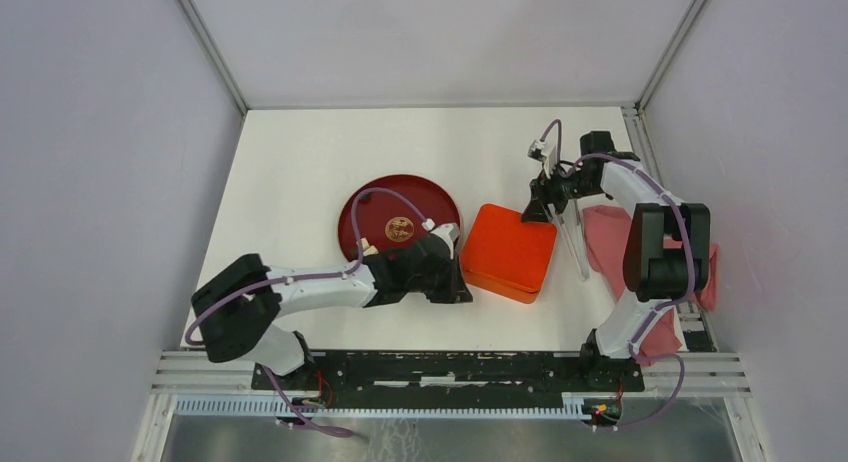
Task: Pack the chocolate
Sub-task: Adjust the packing box at the center of the board.
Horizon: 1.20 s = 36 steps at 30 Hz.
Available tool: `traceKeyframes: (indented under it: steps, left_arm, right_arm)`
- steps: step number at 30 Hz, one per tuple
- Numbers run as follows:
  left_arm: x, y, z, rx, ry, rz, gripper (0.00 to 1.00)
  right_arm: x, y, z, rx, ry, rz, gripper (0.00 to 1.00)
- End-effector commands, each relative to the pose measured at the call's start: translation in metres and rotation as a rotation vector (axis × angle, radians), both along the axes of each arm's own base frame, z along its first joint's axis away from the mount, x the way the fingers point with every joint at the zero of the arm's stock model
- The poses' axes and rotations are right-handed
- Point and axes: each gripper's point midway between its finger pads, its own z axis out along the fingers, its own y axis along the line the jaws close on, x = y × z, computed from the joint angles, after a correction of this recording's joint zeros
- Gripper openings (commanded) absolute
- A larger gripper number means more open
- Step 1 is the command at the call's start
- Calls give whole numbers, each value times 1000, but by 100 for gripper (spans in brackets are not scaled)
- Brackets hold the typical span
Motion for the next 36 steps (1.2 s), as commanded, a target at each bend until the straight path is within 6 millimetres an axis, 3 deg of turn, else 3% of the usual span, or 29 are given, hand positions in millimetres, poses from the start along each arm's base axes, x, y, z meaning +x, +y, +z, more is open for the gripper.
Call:
traceKeyframes:
  steps: [1,4,10,18,28,32,36]
  left_arm:
    - [18,-36,-1,-82,16,80,12]
    - [24,-39,-24,-34,42,123,4]
    - [30,-44,-49,9,73,157,3]
    - [69,-55,-44,68,-15,201,4]
    - [108,-46,-41,89,-48,215,4]
    - [109,-43,-33,80,-72,190,6]
    - [97,-36,-21,56,-74,168,16]
  right_arm:
    - [-11,3,0,8,-14,39,68]
    - [-13,0,-5,-18,-11,24,66]
    - [-26,1,-11,-17,27,48,60]
    - [-44,-4,-13,-53,14,14,56]
    - [-64,-11,-28,-71,13,-190,51]
    - [-60,-10,-27,-52,22,-229,52]
    - [-56,-3,-21,-12,49,-220,54]
